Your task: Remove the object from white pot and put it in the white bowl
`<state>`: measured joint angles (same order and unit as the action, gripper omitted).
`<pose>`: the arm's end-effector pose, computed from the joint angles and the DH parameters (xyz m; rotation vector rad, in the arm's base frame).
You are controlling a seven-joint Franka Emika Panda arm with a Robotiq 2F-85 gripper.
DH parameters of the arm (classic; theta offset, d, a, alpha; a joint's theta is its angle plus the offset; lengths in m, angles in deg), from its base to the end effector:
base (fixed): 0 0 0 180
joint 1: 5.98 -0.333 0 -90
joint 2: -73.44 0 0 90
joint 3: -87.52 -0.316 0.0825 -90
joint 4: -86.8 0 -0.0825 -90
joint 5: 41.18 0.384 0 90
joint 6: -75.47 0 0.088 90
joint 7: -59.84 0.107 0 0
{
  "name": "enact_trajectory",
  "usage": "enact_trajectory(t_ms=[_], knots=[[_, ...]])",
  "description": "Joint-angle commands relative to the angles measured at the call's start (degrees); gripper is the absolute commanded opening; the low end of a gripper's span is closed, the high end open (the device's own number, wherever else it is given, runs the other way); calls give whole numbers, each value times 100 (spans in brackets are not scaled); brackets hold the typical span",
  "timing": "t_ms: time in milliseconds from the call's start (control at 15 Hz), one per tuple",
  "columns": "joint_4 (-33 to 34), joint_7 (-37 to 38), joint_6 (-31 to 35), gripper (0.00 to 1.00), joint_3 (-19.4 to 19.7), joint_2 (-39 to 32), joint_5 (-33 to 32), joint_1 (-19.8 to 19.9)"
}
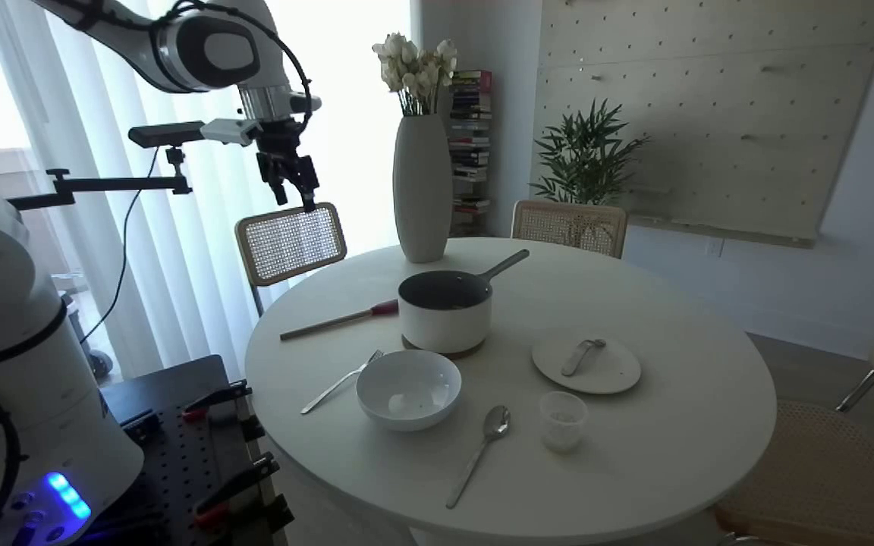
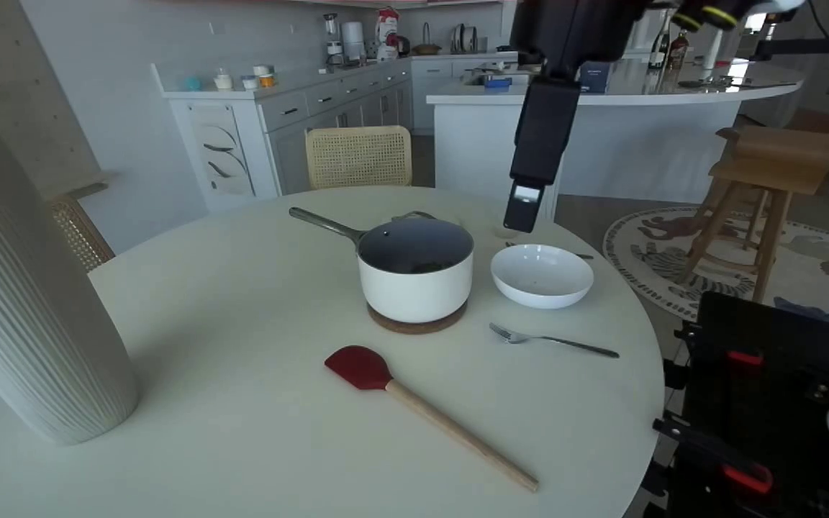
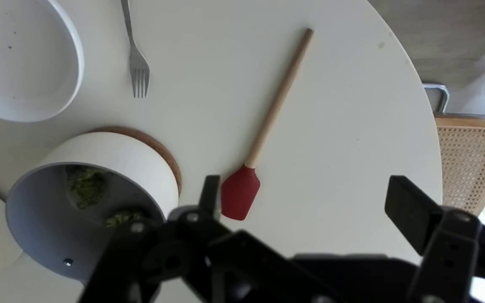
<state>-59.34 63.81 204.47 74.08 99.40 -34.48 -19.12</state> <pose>0.3685 0.1889 0.4341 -3.0647 -0.4820 -0.2219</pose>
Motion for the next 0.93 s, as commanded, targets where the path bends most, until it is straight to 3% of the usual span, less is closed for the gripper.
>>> enact_trajectory(t_ms=[0, 400, 867], knots=[[333, 395, 11, 100, -59, -344, -366, 235], [799, 665, 102, 100, 108, -751, -1117, 728], [1213, -38, 703, 100, 855, -1299, -1411, 1114]])
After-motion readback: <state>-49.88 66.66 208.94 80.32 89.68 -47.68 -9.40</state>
